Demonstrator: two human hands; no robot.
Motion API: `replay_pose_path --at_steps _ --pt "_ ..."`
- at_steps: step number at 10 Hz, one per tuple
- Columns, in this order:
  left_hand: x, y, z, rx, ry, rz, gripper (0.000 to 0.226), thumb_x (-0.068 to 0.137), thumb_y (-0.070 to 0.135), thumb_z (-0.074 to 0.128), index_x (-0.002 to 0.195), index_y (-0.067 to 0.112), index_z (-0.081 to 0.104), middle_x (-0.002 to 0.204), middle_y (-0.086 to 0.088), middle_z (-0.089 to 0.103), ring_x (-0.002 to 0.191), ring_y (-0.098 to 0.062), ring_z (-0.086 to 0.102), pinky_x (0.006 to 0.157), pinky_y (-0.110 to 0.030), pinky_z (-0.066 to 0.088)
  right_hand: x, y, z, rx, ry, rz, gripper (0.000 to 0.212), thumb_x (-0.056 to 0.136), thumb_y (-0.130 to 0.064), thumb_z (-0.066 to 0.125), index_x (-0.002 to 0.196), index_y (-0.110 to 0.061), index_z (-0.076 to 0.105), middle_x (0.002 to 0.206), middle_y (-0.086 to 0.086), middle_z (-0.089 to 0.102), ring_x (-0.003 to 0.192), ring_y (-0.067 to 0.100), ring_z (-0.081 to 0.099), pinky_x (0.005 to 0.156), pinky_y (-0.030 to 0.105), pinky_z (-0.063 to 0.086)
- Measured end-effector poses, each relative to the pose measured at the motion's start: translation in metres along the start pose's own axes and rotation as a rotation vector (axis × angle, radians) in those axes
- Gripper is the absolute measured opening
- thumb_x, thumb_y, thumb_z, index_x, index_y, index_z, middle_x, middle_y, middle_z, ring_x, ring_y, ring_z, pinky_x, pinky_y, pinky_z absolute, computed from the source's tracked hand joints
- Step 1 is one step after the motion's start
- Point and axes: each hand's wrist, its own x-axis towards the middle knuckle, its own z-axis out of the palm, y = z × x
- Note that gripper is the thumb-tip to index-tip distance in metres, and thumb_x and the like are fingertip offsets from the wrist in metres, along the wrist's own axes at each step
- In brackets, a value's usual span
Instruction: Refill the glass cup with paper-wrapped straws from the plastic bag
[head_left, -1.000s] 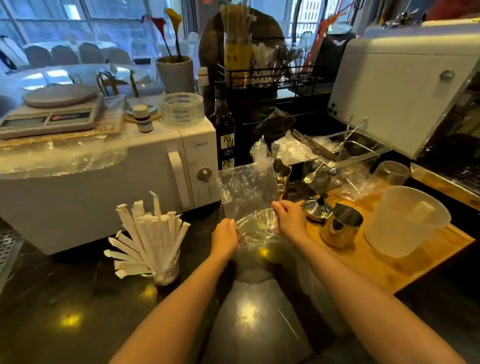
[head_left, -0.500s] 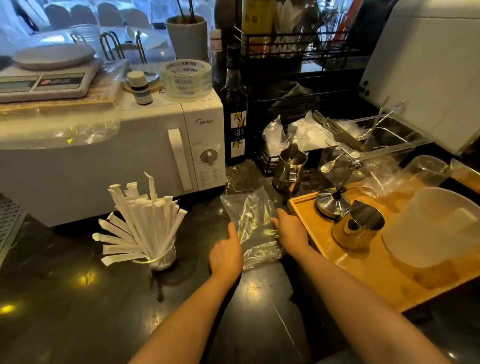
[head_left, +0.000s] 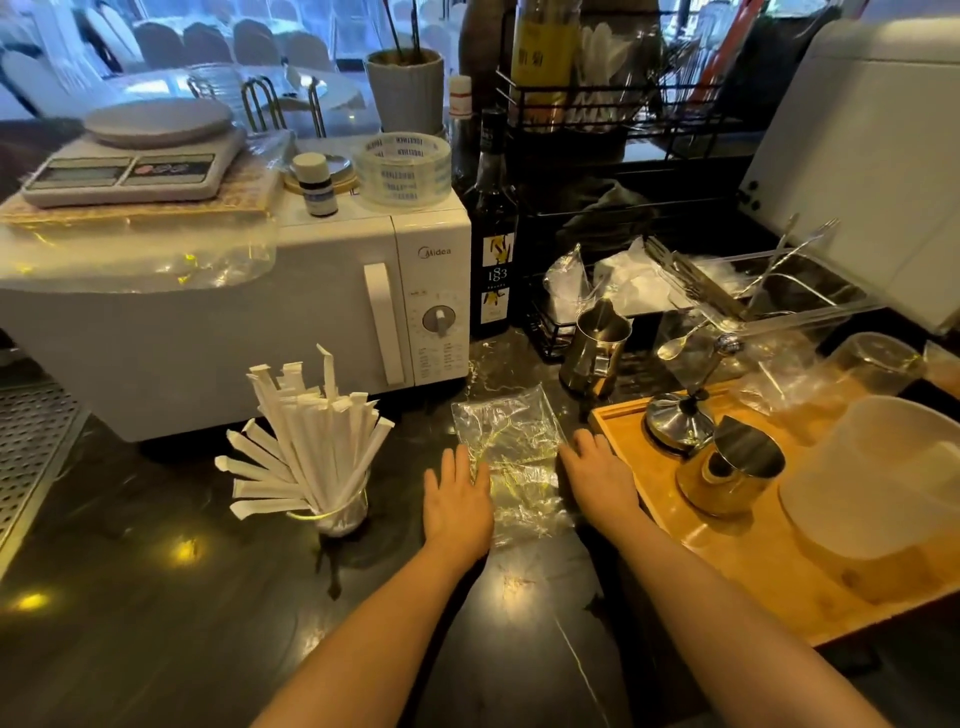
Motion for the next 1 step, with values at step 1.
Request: replay_pose_path --at_steps 1 --pt "-0.0022 0.0021 -0.0073 -0.037 0.006 0.038 0.07 0.09 0.019 0.043 0.144 0.011 0.0 0.155 -0.019 -0.005 0.143 -0.033 -0.009 0.117 -0.045 0.003 0.0005 -0.0026 -0.0077 0.043 0.093 0.04 0.055 0.049 -0.017 0.086 0.099 -0.008 0.063 0.094 0.012 0.065 0.078 0.026 0.064 0.05 0.027 0.045"
